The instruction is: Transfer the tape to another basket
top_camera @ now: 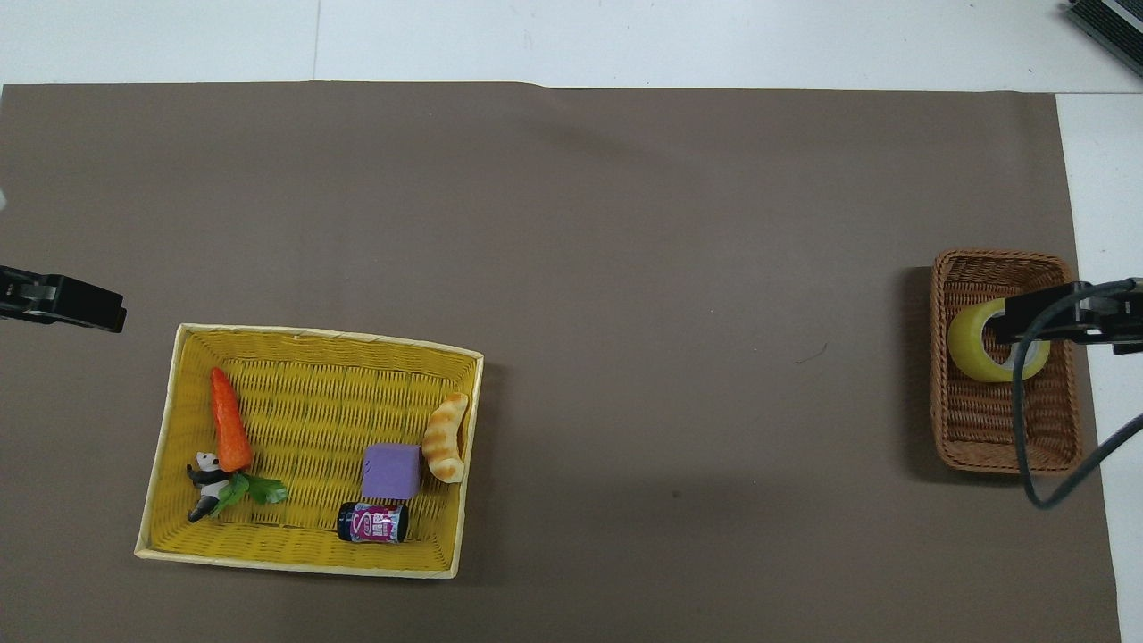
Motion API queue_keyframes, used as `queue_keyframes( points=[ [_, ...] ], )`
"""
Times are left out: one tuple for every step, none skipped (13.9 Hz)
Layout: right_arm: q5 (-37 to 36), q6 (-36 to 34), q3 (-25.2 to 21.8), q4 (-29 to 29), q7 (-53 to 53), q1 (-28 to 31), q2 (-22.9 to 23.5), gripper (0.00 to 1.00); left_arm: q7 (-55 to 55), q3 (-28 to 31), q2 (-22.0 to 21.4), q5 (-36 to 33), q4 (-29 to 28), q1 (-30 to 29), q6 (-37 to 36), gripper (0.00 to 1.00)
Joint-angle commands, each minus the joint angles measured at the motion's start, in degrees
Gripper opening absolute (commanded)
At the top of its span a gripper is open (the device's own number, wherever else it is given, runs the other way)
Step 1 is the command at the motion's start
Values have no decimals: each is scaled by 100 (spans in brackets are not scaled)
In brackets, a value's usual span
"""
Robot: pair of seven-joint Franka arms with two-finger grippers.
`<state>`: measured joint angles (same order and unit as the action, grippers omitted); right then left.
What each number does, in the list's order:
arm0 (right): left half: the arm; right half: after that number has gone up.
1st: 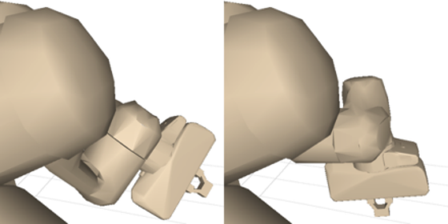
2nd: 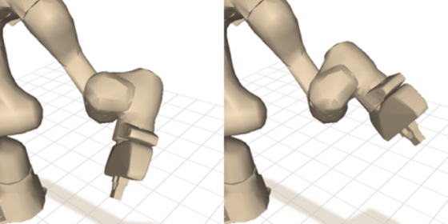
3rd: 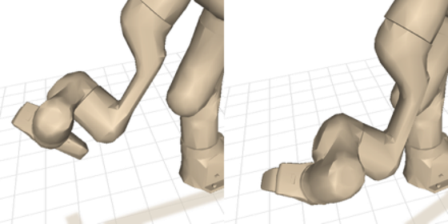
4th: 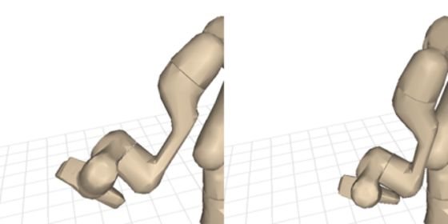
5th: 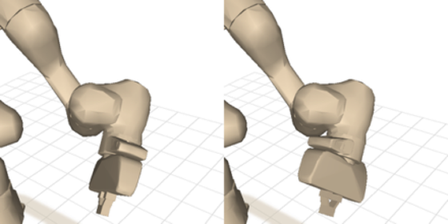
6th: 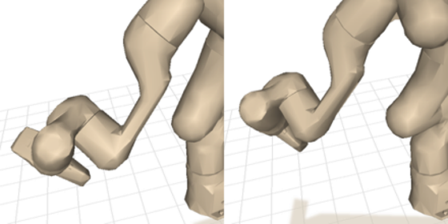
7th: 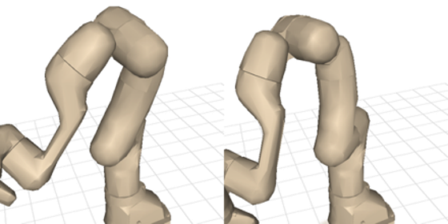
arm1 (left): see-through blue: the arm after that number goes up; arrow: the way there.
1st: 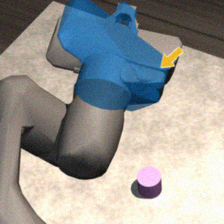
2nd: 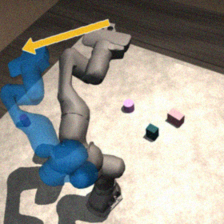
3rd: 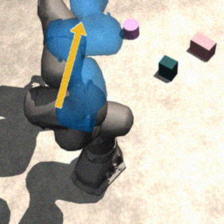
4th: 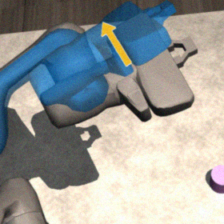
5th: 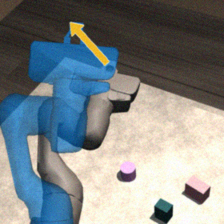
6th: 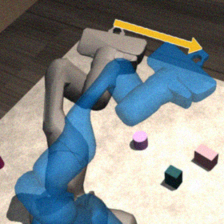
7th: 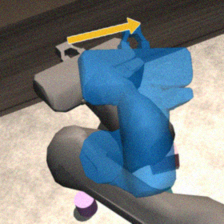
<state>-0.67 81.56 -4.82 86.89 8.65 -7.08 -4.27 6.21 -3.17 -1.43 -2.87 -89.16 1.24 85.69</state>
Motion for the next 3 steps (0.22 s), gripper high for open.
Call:
queue_keyframes(
  points=[
    [94, 114, 25, 82, -153, 92, -56, 100, 56, -43, 20, -38, 109, -62, -122, 100],
    [94, 114, 16, 91, -153, 92, -56, 100, 56, -43, 20, -38, 109, -53, -122, 100],
    [94, 114, 16, 91, -153, 92, -65, 100, 56, -43, 20, -47, 109, -53, -122, 100]
  ],
)
